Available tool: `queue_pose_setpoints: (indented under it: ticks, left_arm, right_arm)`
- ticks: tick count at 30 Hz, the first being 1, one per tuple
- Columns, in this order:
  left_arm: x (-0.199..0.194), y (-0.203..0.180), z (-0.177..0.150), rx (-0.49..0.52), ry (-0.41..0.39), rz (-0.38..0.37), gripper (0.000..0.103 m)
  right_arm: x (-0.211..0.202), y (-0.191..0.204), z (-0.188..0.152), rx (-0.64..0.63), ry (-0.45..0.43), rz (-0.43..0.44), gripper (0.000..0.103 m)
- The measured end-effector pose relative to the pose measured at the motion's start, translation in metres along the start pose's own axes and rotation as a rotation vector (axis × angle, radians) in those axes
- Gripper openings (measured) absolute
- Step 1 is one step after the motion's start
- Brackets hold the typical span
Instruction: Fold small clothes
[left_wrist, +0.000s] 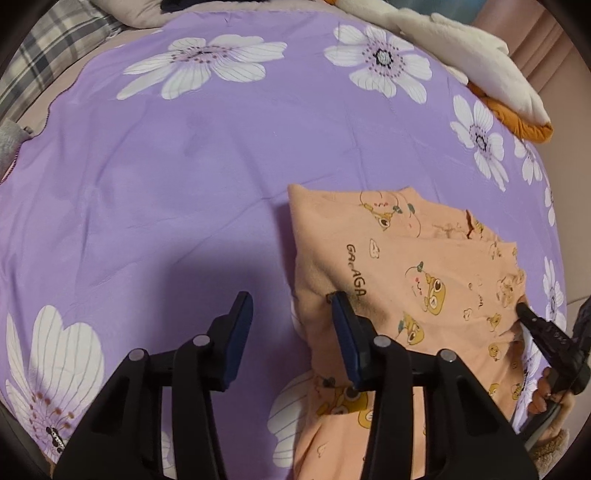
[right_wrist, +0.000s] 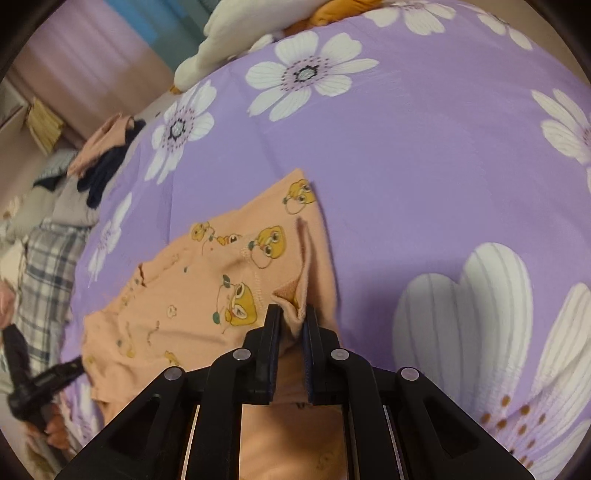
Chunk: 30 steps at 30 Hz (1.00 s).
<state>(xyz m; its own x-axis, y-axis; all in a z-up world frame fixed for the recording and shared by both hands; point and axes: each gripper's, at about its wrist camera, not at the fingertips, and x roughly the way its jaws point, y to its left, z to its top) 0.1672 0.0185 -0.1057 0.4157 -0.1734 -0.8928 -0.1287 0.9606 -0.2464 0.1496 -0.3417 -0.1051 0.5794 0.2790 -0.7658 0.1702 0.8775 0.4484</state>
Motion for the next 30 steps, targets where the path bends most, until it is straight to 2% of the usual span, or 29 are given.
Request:
queue_pose_setpoints:
  ticks: [2, 6, 8, 10, 12, 15, 16, 17, 18, 20, 21, 27, 30]
  left_arm:
    - [0.005, 0.001, -0.002, 0.001, 0.013, 0.007, 0.043]
    - [0.005, 0.007, -0.006, -0.019, 0.032, 0.006, 0.043]
    - [-0.002, 0.009, -0.008, -0.028, 0.023, -0.004, 0.043]
    - [-0.015, 0.010, -0.009, -0.033, -0.001, -0.031, 0.043]
    - [-0.025, 0.009, -0.011, -0.041, -0.019, -0.081, 0.044]
    - [-0.022, 0.002, -0.013, -0.026, -0.006, -0.116, 0.045]
    - [-0.018, -0.001, -0.015, -0.019, 0.005, -0.099, 0.044]
    - [-0.014, -0.002, -0.017, -0.015, 0.017, -0.084, 0.043]
    - [-0.007, -0.003, -0.019, -0.014, 0.034, -0.076, 0.043]
    - [0.003, -0.002, -0.023, -0.013, 0.054, -0.057, 0.033]
    - [0.007, 0.001, -0.024, -0.014, 0.061, -0.039, 0.032]
    - [0.004, 0.006, -0.031, -0.021, 0.050, -0.016, 0.032]
    - [0.003, 0.011, -0.034, -0.028, 0.048, -0.008, 0.034]
  right_arm:
    - [-0.006, -0.003, 0.001, 0.010, 0.005, 0.017, 0.013]
    - [-0.016, -0.003, 0.001, -0.005, -0.005, 0.000, 0.017]
    - [-0.016, -0.001, 0.003, -0.005, -0.007, -0.003, 0.032]
    - [-0.016, 0.000, 0.005, 0.002, -0.011, 0.016, 0.041]
    - [-0.013, 0.002, 0.007, -0.001, -0.010, 0.030, 0.041]
    - [-0.004, 0.009, 0.007, -0.028, -0.008, -0.009, 0.041]
    - [-0.001, 0.011, 0.007, -0.036, -0.011, -0.032, 0.036]
    - [0.000, 0.013, 0.006, -0.039, -0.018, -0.043, 0.016]
    - [0.000, 0.015, 0.006, -0.047, -0.023, -0.060, 0.003]
    - [-0.005, 0.015, 0.006, -0.043, -0.041, -0.077, 0.002]
    - [-0.010, 0.015, 0.006, -0.040, -0.053, -0.074, 0.002]
    - [-0.025, -0.002, 0.007, -0.012, -0.087, -0.126, 0.001]
    - [-0.020, -0.011, 0.004, 0.019, -0.050, -0.090, 0.001]
